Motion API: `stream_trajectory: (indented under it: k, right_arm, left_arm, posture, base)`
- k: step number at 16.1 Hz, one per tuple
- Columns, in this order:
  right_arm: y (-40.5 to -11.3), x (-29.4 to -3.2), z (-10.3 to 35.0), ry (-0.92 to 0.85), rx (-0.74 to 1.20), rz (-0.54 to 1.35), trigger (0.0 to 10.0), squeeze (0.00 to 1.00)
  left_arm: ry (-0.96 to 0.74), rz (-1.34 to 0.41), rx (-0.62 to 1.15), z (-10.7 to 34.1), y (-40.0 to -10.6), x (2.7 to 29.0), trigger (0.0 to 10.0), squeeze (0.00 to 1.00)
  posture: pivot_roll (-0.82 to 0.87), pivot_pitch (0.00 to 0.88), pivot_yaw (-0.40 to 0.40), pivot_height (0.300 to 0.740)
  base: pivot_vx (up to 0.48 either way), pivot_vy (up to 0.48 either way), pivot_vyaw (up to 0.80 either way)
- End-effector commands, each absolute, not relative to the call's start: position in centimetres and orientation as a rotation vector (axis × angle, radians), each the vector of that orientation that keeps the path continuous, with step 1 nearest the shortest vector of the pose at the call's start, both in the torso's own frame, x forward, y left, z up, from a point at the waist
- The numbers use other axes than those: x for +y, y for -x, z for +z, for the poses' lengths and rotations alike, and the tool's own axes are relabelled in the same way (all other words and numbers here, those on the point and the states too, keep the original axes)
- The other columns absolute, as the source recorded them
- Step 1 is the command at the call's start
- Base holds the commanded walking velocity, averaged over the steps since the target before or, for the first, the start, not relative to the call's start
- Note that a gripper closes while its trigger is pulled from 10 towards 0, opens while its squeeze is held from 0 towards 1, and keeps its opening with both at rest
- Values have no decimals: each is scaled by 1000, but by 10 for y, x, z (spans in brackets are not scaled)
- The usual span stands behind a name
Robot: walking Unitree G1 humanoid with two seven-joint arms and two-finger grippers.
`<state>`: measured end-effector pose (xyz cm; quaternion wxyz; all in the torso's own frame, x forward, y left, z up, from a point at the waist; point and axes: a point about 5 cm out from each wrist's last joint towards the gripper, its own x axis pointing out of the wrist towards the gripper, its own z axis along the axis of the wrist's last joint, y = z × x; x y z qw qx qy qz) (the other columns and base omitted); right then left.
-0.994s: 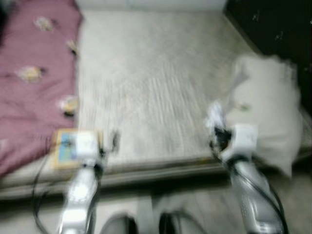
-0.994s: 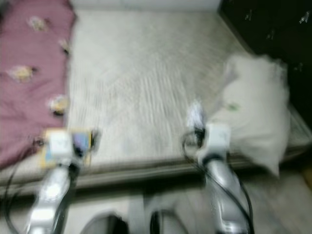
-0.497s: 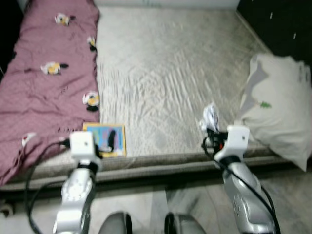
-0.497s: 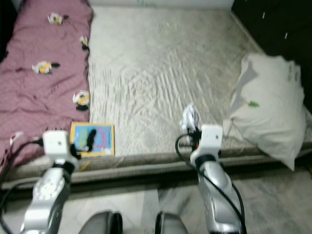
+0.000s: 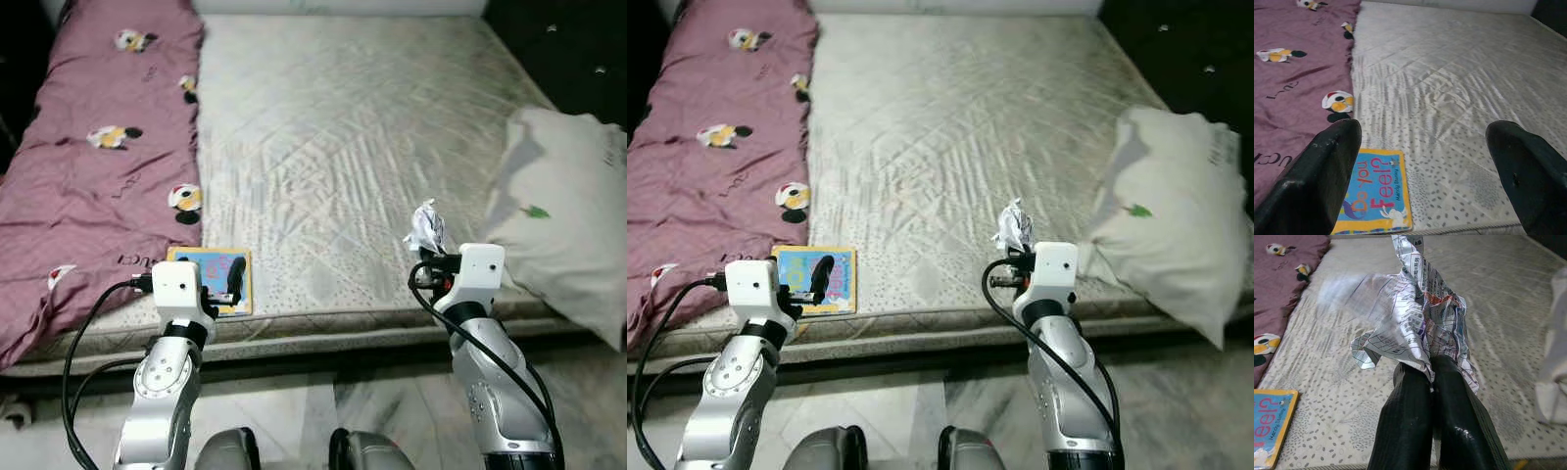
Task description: Clean up the room
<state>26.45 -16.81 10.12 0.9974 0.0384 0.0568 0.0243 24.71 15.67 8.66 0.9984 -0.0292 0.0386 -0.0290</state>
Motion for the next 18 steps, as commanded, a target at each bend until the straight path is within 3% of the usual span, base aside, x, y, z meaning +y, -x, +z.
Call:
stream_trajectory:
  k: [1, 9, 18]
  right_arm:
    - [-264, -171, 99, -72, 118, 37, 10000, 0]
    - [-262, -171, 97, -62, 128, 30, 10000, 0]
    - [-258, -177, 85, -89, 100, -30, 10000, 0]
  left_arm:
    - [58, -54, 76, 87, -247, 158, 10000, 0]
    - [61, -65, 90, 85, -244, 157, 10000, 0]
    - [-63, 35, 136, 72, -237, 180, 10000, 0]
  posture:
    - [-22, 156, -48, 740]
    - [-25, 166, -47, 740]
    - [-5, 85, 13, 740]
  base:
    - [270, 0, 0]
    - [273, 0, 0]
    - [0, 0, 0]
